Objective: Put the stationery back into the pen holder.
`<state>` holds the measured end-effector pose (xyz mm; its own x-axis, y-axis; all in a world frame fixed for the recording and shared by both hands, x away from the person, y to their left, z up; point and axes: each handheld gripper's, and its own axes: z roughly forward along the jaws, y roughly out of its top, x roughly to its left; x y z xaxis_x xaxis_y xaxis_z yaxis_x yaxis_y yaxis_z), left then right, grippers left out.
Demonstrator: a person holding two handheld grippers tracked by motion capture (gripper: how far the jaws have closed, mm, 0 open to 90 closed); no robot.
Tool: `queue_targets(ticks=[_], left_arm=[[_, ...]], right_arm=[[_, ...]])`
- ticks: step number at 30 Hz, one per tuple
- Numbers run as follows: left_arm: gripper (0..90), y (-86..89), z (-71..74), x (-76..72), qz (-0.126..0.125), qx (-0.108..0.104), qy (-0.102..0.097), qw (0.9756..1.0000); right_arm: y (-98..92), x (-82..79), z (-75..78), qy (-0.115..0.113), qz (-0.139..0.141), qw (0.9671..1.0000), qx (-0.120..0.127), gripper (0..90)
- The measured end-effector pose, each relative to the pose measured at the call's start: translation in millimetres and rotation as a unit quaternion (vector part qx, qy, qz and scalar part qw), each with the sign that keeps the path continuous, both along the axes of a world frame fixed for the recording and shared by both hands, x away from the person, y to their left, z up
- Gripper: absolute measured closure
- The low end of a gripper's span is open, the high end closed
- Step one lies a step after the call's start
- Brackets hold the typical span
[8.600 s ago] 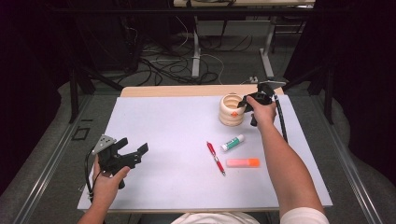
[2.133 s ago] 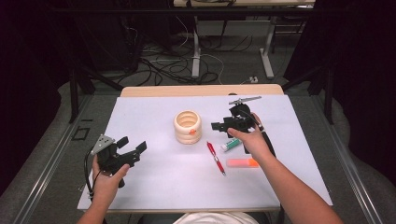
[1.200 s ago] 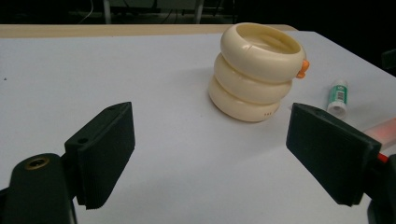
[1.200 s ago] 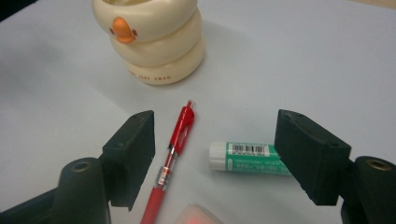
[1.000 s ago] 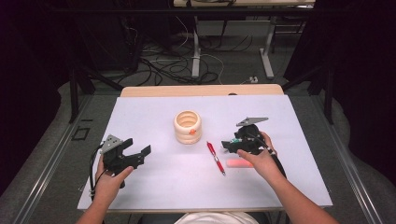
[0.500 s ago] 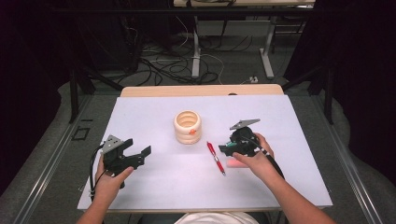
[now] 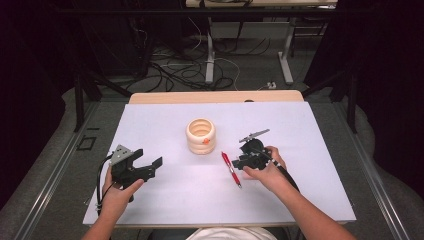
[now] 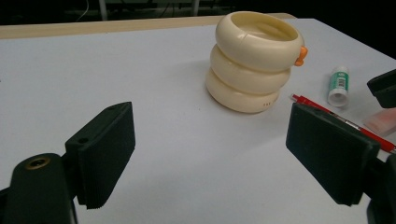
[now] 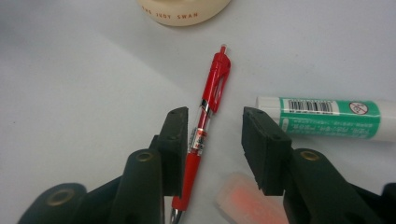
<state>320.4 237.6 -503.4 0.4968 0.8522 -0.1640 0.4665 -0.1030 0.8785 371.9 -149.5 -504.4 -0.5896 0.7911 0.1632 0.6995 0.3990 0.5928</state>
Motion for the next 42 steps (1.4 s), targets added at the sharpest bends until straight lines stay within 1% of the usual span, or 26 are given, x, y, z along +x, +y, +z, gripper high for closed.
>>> queue_targets(ticks=[3,4,6,7,8,9,10,12,13,15,17,18,19,20,21,22,23,24,26,27,29,31,34,37,40,42], left_arm=[[16.0,-0.7,0.0,-0.1,-0.001,0.0,0.0,1.0],[16.0,-1.1,0.0,-0.3,-0.001,0.0,0.001,1.0],[16.0,-1.7,0.3,-0.9,-0.001,0.001,0.001,1.0],[16.0,-1.8,0.6,-1.2,-0.001,0.001,0.001,1.0],[16.0,-1.9,0.8,-1.4,-0.001,0.002,0.0,1.0],[16.0,-2.1,0.8,-1.6,-0.001,0.001,0.0,1.0],[16.0,-2.1,0.9,-1.6,-0.001,0.001,0.001,1.0],[16.0,-2.3,0.9,-1.8,-0.001,0.002,0.001,1.0],[16.0,-2.3,1.1,-1.9,-0.001,0.002,0.0,1.0],[16.0,-2.4,1.1,-2.1,0.0,0.002,0.0,1.0],[16.0,-2.6,1.1,-2.3,0.0,0.002,-0.001,1.0],[16.0,-2.5,1.1,-2.5,0.0,0.002,-0.002,1.0],[16.0,-2.5,1.2,-2.6,0.0,0.002,-0.002,1.0],[16.0,-2.5,1.3,-2.8,0.001,0.002,-0.002,1.0],[16.0,-2.5,1.3,-2.9,0.001,0.001,-0.002,1.0],[16.0,-2.5,1.3,-3.0,0.001,0.001,-0.002,1.0],[16.0,-2.4,1.3,-3.0,0.001,0.002,-0.002,1.0],[15.9,-2.4,1.3,-3.0,0.001,0.001,-0.002,1.0],[16.0,-2.3,1.3,-3.0,0.0,0.002,-0.002,1.0],[16.0,-2.3,1.3,-3.1,0.0,0.002,-0.001,1.0],[16.0,-2.2,1.3,-3.2,0.0,0.002,-0.001,1.0],[16.0,-2.3,1.3,-3.3,0.0,0.002,-0.001,1.0],[16.0,-2.5,1.4,-3.4,0.0,0.002,-0.001,1.0],[16.0,-2.8,1.2,-3.3,-0.001,0.002,0.0,1.0],[16.0,-2.8,1.3,-3.3,-0.001,0.002,-0.001,1.0],[15.9,-2.6,1.2,-3.2,0.0,0.002,0.0,1.0]], right_arm=[[4.7,0.0,-1.8,0.007,-0.006,0.9999,-0.006,64.3],[7.7,0.0,-4.7,0.003,-0.011,0.9999,0.009,65.0],[11.6,0.3,-6.0,0.011,-0.016,0.9998,-0.001,66.4],[13.3,0.9,-8.3,0.004,-0.017,0.9999,0.002,66.8],[13.1,1.2,0.2,0.057,-0.007,0.9971,-0.049,67.7],[15.7,0.8,-0.3,0.068,-0.012,0.9967,-0.043,68.3],[17.8,1.9,-6.9,0.039,-0.012,0.9989,-0.021,68.8],[21.0,2.7,-9.3,0.042,-0.024,0.9986,-0.02,69.5],[21.6,4.1,-13.5,0.022,-0.018,0.9996,-0.003,69.9],[20.4,6.5,-2.8,0.084,-0.01,0.9942,-0.066,70.3],[24.1,8.0,-11.5,0.057,-0.027,0.9978,-0.02,70.3],[23.8,9.4,-11.5,0.061,-0.023,0.9976,-0.022,70.3],[24.5,9.8,-8.2,0.091,-0.025,0.9948,-0.038,70.3],[27.0,10.8,-16.9,0.06,-0.036,0.9976,0.003,70.2],[27.5,11.1,-18.5,0.062,-0.037,0.9974,0.008,70.3],[25.1,13.3,-7.8,0.119,-0.02,0.9909,-0.059,70.3],[26.0,13.5,-9.5,0.12,-0.025,0.991,-0.054,70.3],[28.1,13.3,-16.4,0.096,-0.037,0.9945,-0.02,70.3],[27.1,14.6,-16.9,0.101,-0.031,0.994,-0.029,70.3],[27.6,14.4,-17.9,0.106,-0.037,0.9935,-0.022,70.3],[27.1,15.1,-18.4,0.117,-0.043,0.9917,-0.029,70.2],[25.7,15.9,-21.0,0.116,-0.047,0.9919,-0.024,70.3],[23.6,16.9,-21.2,0.134,-0.048,0.9892,-0.034,70.7],[22.2,18.3,-25.2,0.131,-0.052,0.9897,-0.023,71.4],[22.4,19.1,-26.6,0.141,-0.062,0.9881,-0.009,72.2],[22.3,19.9,-26.5,0.147,-0.06,0.9871,-0.014,72.5]])
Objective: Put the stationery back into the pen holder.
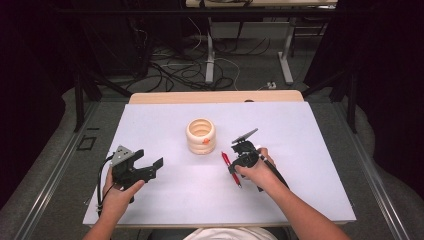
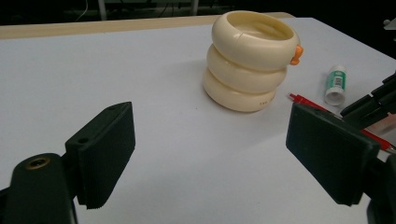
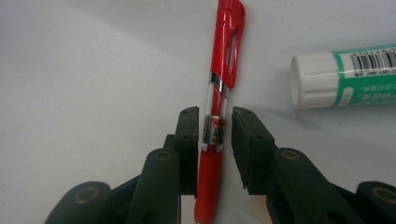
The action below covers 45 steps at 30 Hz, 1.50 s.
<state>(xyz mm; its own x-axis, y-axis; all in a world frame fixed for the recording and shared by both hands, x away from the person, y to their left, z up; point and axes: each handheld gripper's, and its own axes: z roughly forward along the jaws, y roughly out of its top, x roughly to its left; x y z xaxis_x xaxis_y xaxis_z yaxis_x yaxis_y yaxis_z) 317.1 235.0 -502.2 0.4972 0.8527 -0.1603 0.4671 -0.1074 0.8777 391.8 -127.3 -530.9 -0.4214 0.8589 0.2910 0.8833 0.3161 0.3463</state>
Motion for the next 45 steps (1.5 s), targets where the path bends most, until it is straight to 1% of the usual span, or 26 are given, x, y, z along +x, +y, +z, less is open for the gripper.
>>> queue_targets(ticks=[1,2,3,6,7,8,9,11,13,17,20,24,25,28,29,31,32,34,35,37,38,40,42,43,44,45], left_arm=[[16.0,0.0,0.0,0.0,0.0,0.0,0.0,1.0],[16.0,0.0,0.0,0.0,0.0,0.0,0.0,1.0],[16.0,-0.1,0.0,0.0,0.0,0.0,0.0,1.0],[16.0,-0.1,-0.1,0.0,-0.001,0.0,0.0,1.0],[16.0,-0.1,-0.1,0.1,-0.001,0.0,0.0,1.0],[16.0,-0.1,-0.1,0.1,0.0,-0.001,0.0,1.0],[16.0,-0.1,-0.1,0.1,0.0,-0.001,0.0,1.0],[15.9,0.0,0.0,0.1,0.0,-0.001,0.0,1.0],[16.0,-0.1,0.0,0.1,0.0,-0.001,0.0,1.0],[16.0,-0.2,-0.1,0.3,-0.001,0.0,0.0,1.0],[16.0,-0.3,-0.1,0.3,-0.001,-0.001,0.0,1.0],[16.0,0.1,-0.1,0.6,-0.002,0.003,-0.002,1.0],[16.0,-0.4,-0.2,0.4,-0.001,0.0,0.0,1.0],[16.0,-0.4,-0.2,0.5,-0.001,0.0,-0.001,1.0],[16.0,-0.4,-0.3,0.5,-0.001,0.0,-0.001,1.0],[16.0,-0.2,-0.3,0.6,0.0,0.0,-0.001,1.0],[16.0,-0.1,-0.3,0.6,0.0,0.0,0.0,1.0],[16.0,-0.1,-0.3,0.7,0.0,-0.001,0.0,1.0],[15.9,-0.1,-0.3,0.6,0.0,0.0,-0.001,1.0],[16.0,-0.1,-0.3,0.7,0.0,0.0,-0.001,1.0],[16.0,-0.1,-0.3,0.7,0.0,0.0,-0.001,1.0],[16.0,-0.1,-0.3,0.7,0.0,-0.001,-0.001,1.0],[16.0,-0.1,-0.3,0.7,0.0,-0.001,-0.001,1.0],[16.0,-0.2,-0.4,0.7,0.0,-0.001,-0.001,1.0],[16.0,-0.2,-0.4,0.7,-0.001,-0.001,-0.001,1.0],[16.0,-0.3,-0.3,0.8,-0.001,-0.001,-0.001,1.0]], right_arm=[[-0.1,0.3,0.2,0.003,0.0,1.0,-0.004,72.8],[0.2,0.6,-2.7,-0.01,-0.002,0.9999,0.008,72.9],[0.9,0.2,-3.9,-0.011,-0.008,0.9997,0.018,73.0],[0.7,1.3,-1.1,0.014,0.0,0.9999,-0.004,73.8],[0.5,1.7,-1.2,0.016,0.001,0.9998,-0.008,74.6],[0.2,2.1,-1.8,0.018,0.002,0.9998,-0.008,74.8],[0.5,1.7,-3.9,0.012,-0.005,0.9999,0.005,75.3],[0.3,2.1,-3.9,0.014,-0.008,0.9999,0.002,76.4],[-0.7,2.7,-2.5,0.026,-0.007,0.9996,-0.004,77.9],[-0.9,3.2,-3.9,0.027,-0.013,0.9996,0.002,79.3],[-0.8,3.2,-3.5,0.035,-0.023,0.9991,0.003,79.4],[-1.3,3.6,-4.0,0.035,-0.026,0.999,0.007,79.5],[-1.6,3.8,-3.9,0.037,-0.026,0.999,0.007,79.5],[-2.1,4.4,-4.0,0.04,-0.028,0.9988,0.008,79.5],[-2.3,4.5,-4.9,0.036,-0.029,0.9988,0.017,79.5],[-2.4,4.2,-3.5,0.043,-0.029,0.9984,0.021,79.6],[-1.7,3.9,-2.7,0.041,-0.031,0.9985,0.02,79.5],[-2.4,3.6,-0.2,0.04,-0.022,0.9988,0.019,79.6],[-1.7,2.8,1.5,0.044,-0.024,0.9985,0.021,79.5],[-2.3,1.8,3.3,0.042,-0.017,0.9988,0.019,79.6],[-2.9,1.3,2.6,0.03,-0.013,0.9991,0.027,79.6],[-2.4,-0.2,5.8,0.035,-0.016,0.999,0.021,79.6],[-3.9,-0.3,8.7,0.034,-0.007,0.9993,0.016,79.6],[-5.1,-0.1,7.3,0.018,-0.002,0.9995,0.027,79.6],[-5.0,-0.7,8.2,0.018,-0.003,0.9995,0.025,79.6],[-5.7,-0.8,9.3,0.015,0.003,0.9996,0.024,79.7]])
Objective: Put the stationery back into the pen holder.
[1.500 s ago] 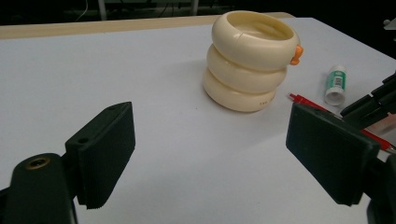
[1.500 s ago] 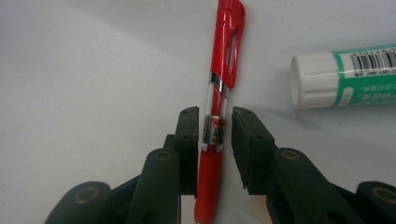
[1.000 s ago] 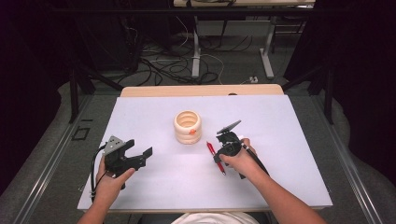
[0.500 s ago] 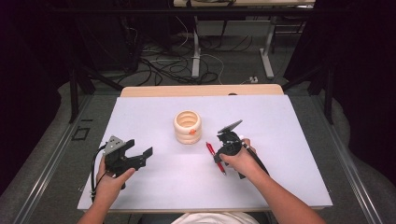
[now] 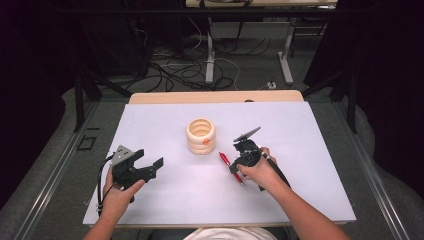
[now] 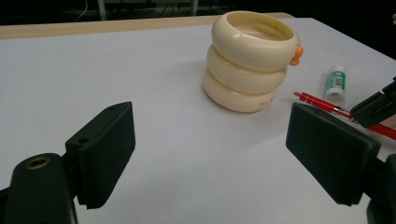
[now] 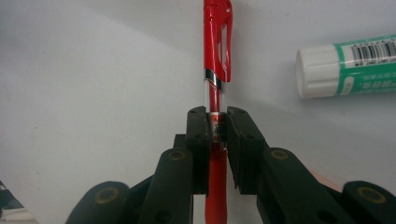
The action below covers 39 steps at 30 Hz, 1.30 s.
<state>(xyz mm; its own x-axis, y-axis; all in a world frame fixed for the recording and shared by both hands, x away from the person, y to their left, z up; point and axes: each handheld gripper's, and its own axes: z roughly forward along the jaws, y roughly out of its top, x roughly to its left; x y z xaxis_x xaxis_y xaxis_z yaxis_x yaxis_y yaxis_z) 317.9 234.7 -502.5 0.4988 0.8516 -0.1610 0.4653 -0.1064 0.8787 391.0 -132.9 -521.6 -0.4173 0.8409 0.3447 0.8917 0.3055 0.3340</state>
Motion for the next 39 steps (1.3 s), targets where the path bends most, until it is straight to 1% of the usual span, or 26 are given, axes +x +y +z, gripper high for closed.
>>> queue_targets(ticks=[1,2,3,4,6,7,9,11,13,15,16,17,20,21,23,24,25,26,28,29,31,32,33,35,37,39], left_arm=[[16.0,0.0,0.0,0.0,0.0,0.0,0.0,1.0],[16.0,0.0,0.0,0.0,0.0,0.0,0.0,1.0],[16.1,0.0,0.0,0.0,0.0,0.0,0.0,1.0],[16.0,0.1,0.0,0.0,0.0,0.0,0.0,1.0],[16.1,0.2,0.0,0.0,0.0,0.0,0.0,1.0],[16.1,0.7,0.2,0.2,-0.001,0.003,-0.002,1.0],[16.1,0.3,0.1,0.1,-0.001,0.0,-0.001,1.0],[16.2,0.1,0.1,0.0,-0.001,-0.001,-0.001,1.0],[16.2,0.2,0.4,0.0,-0.001,0.0,0.0,1.0],[16.2,0.3,0.7,0.0,-0.001,0.0,-0.001,1.0],[16.2,0.3,0.8,-0.1,-0.001,0.0,-0.002,1.0],[16.3,0.3,0.9,-0.2,-0.002,-0.001,-0.002,1.0],[16.4,0.5,1.0,0.1,-0.002,0.0,-0.003,1.0],[16.4,0.4,1.0,0.1,-0.003,0.0,-0.003,1.0],[16.5,0.0,1.1,0.2,-0.003,0.0,-0.003,1.0],[16.5,0.2,1.2,0.4,-0.004,0.003,-0.005,1.0],[16.6,-0.5,1.0,0.2,-0.003,-0.001,-0.003,1.0],[16.7,-0.6,1.0,0.2,-0.004,0.0,-0.003,1.0],[16.7,-1.1,1.2,0.1,-0.004,0.0,-0.005,1.0],[16.9,-0.8,1.6,0.2,-0.005,0.005,-0.008,0.9999],[16.9,-1.8,1.9,0.0,-0.008,0.005,-0.008,0.9999],[17.0,-2.3,2.0,-0.1,-0.009,0.009,-0.011,0.9999],[17.1,-3.2,2.2,-0.3,-0.012,0.012,-0.013,0.9998],[17.6,-4.9,3.0,-0.9,-0.02,0.027,-0.02,0.9992],[17.6,-8.7,3.6,-1.9,-0.027,0.04,-0.025,0.9985],[17.6,-13.3,3.6,-2.5,-0.035,0.056,-0.035,0.9972]], right_arm=[[0.4,-0.8,2.1,0.005,-0.003,1.0,-0.005,79.7],[-0.1,-1.6,2.2,-0.004,-0.002,1.0,0.0,79.7],[0.2,-2.2,0.0,-0.027,-0.004,0.9995,0.014,79.7],[-0.5,-2.2,1.5,-0.031,0.004,0.9995,0.008,79.6],[-0.6,-3.4,8.6,-0.014,0.014,0.9996,-0.019,79.6],[-0.1,-4.4,3.7,-0.055,0.01,0.9984,0.009,79.7],[-0.4,-5.3,9.0,-0.049,0.026,0.9984,-0.012,79.6],[0.5,-6.6,10.3,-0.065,0.039,0.997,-0.015,79.7],[0.2,-7.9,13.2,-0.072,0.057,0.995,-0.04,79.6],[2.0,-9.6,10.4,-0.099,0.06,0.9928,-0.029,79.7],[0.9,-9.9,19.8,-0.057,0.083,0.9921,-0.075,79.7],[1.6,-10.7,16.5,-0.084,0.089,0.9907,-0.06,79.7],[4.0,-13.5,15.7,-0.116,0.108,0.9845,-0.074,79.7],[4.4,-15.2,19.1,-0.109,0.12,0.9829,-0.087,79.7],[6.1,-16.0,19.2,-0.136,0.144,0.9753,-0.097,79.7],[7.3,-16.9,19.4,-0.151,0.158,0.97,-0.106,79.7],[8.9,-19.1,20.6,-0.158,0.165,0.9668,-0.114,79.7],[10.8,-21.1,21.2,-0.171,0.172,0.9619,-0.126,79.7],[14.0,-24.6,22.2,-0.195,0.198,0.95,-0.142,79.7],[15.8,-27.0,22.7,-0.202,0.202,0.9464,-0.15,79.6],[17.9,-29.8,23.5,-0.22,0.224,0.935,-0.165,79.7],[18.8,-31.0,24.1,-0.226,0.229,0.9309,-0.172,79.6],[19.3,-31.6,25.2,-0.227,0.237,0.9286,-0.173,79.7],[19.4,-30.2,27.6,-0.219,0.246,0.9285,-0.172,79.7],[19.4,-28.3,30.9,-0.203,0.248,0.9338,-0.159,79.7],[19.6,-24.9,34.2,-0.19,0.256,0.9359,-0.151,79.7]])
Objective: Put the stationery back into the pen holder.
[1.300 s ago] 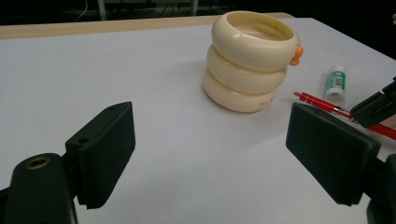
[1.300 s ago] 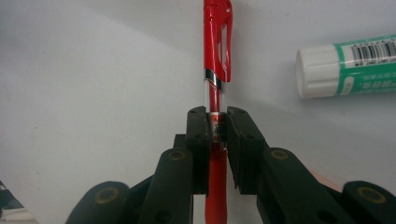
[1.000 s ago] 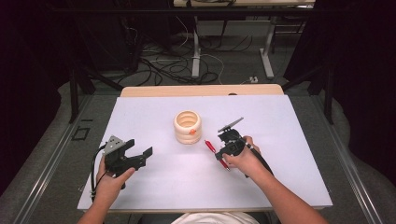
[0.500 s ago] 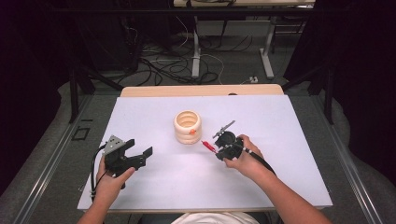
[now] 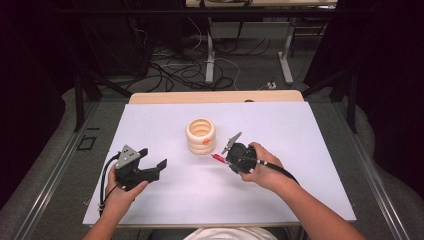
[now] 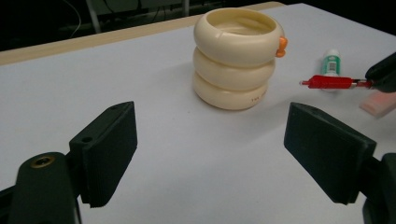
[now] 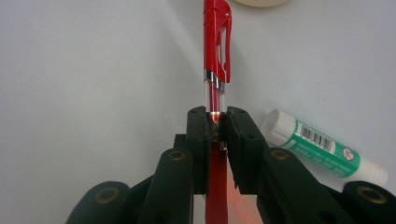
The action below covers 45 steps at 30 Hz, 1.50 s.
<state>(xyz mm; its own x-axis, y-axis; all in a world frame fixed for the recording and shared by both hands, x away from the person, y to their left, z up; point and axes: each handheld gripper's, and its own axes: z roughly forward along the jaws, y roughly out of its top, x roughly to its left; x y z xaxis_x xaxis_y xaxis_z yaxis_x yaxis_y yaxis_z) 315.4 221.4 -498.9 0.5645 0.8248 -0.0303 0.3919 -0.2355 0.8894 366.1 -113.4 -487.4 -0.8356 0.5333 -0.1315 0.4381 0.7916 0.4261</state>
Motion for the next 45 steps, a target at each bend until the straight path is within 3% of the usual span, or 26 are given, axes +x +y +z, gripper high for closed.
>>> queue_targets(ticks=[3,6,12,16,18,20,24,25,27,32,33,34,41,45], left_arm=[[19.4,-8.6,0.6,-1.8,-0.013,0.031,-0.01,0.9994],[19.9,-17.2,1.4,-3.7,-0.034,0.062,-0.021,0.9973],[25.8,-34.1,6.1,-5.7,-0.073,0.09,-0.042,0.9924],[28.5,-45.3,11.0,-7.0,-0.095,0.128,-0.071,0.9846],[31.0,-51.7,12.2,-8.0,-0.113,0.133,-0.075,0.9818],[31.5,-59.0,13.1,-8.3,-0.122,0.159,-0.095,0.9751],[31.8,-68.8,14.4,-7.7,-0.134,0.185,-0.112,0.967],[32.9,-71.5,14.5,-7.2,-0.138,0.195,-0.119,0.9636],[34.2,-75.6,14.0,-6.7,-0.143,0.206,-0.123,0.9601],[36.9,-82.9,12.5,-5.7,-0.16,0.218,-0.128,0.9543],[37.0,-84.7,12.1,-6.0,-0.162,0.222,-0.13,0.9528],[37.3,-86.4,11.9,-6.5,-0.164,0.227,-0.134,0.9505],[38.9,-98.6,9.8,-9.3,-0.184,0.259,-0.153,0.9356],[39.9,-106.1,8.3,-9.7,-0.197,0.279,-0.165,0.9251]], right_arm=[[1.1,4.3,5.2,0.026,0.0,0.9997,0.002,79.7],[2.6,9.3,10.4,0.051,0.004,0.9987,0.005,79.7],[7.5,15.8,20.5,0.092,0.009,0.9957,0.015,79.7],[11.7,19.0,26.9,0.114,0.009,0.9932,0.019,79.7],[12.9,20.6,28.3,0.122,0.013,0.9922,0.022,79.7],[14.3,21.6,29.5,0.128,0.013,0.9913,0.025,79.7],[15.5,23.6,30.8,0.142,0.008,0.9894,0.029,79.7],[15.6,23.9,31.5,0.142,0.004,0.9895,0.025,79.7],[14.5,25.9,30.8,0.151,0.005,0.9879,0.035,79.7],[11.4,30.2,31.9,0.168,0.002,0.9847,0.046,79.7],[13.2,27.3,24.9,0.146,-0.017,0.9843,0.097,79.7],[11.5,29.9,32.5,0.178,-0.009,0.9826,0.054,79.7],[8.8,33.2,33.1,0.191,-0.011,0.9794,0.066,79.7],[7.0,34.4,34.4,0.198,-0.018,0.9768,0.079,79.7]])
